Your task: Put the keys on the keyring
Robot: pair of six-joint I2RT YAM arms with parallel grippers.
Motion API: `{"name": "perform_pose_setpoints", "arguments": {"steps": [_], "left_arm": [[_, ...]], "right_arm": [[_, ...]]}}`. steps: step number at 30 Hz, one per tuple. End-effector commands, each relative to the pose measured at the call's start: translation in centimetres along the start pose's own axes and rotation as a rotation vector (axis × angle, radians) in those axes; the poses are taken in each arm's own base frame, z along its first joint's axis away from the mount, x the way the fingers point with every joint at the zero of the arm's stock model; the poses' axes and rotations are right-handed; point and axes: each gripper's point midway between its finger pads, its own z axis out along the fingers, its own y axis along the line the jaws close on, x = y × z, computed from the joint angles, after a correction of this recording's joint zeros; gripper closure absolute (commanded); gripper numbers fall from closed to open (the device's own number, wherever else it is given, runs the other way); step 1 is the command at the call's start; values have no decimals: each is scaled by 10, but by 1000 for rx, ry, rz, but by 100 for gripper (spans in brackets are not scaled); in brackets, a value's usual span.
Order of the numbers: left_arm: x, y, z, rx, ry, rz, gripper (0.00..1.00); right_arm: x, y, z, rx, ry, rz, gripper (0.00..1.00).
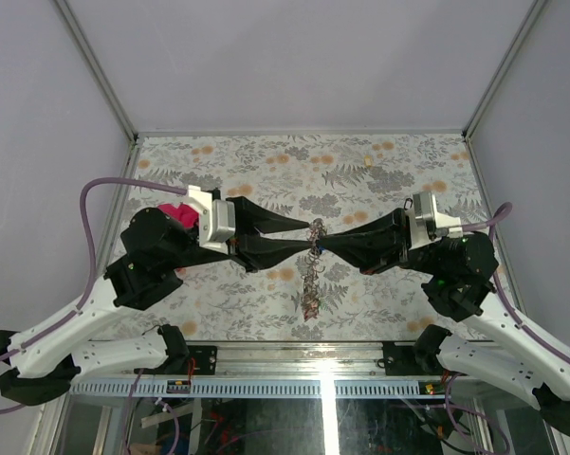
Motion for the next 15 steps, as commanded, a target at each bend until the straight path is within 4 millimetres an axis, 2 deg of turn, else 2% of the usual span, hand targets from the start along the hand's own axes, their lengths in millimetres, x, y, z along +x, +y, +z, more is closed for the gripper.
{"name": "perform_pose_setpoints", "arguments": {"steps": [1, 6, 11, 15], "left_arm": [[-9, -11, 6, 73, -39, 6, 66], [0, -13, 9, 100, 2, 1, 69], [6, -13, 9, 100, 24, -2, 80], [9, -11, 7, 83, 33, -5, 80]], "right_arm": [[-49, 14, 5, -48, -120, -98, 100], [-50, 15, 6, -51, -121, -98, 100], [-53, 16, 5, -51, -127, -104, 100], [-55, 16, 5, -52, -129, -105, 100]]}}
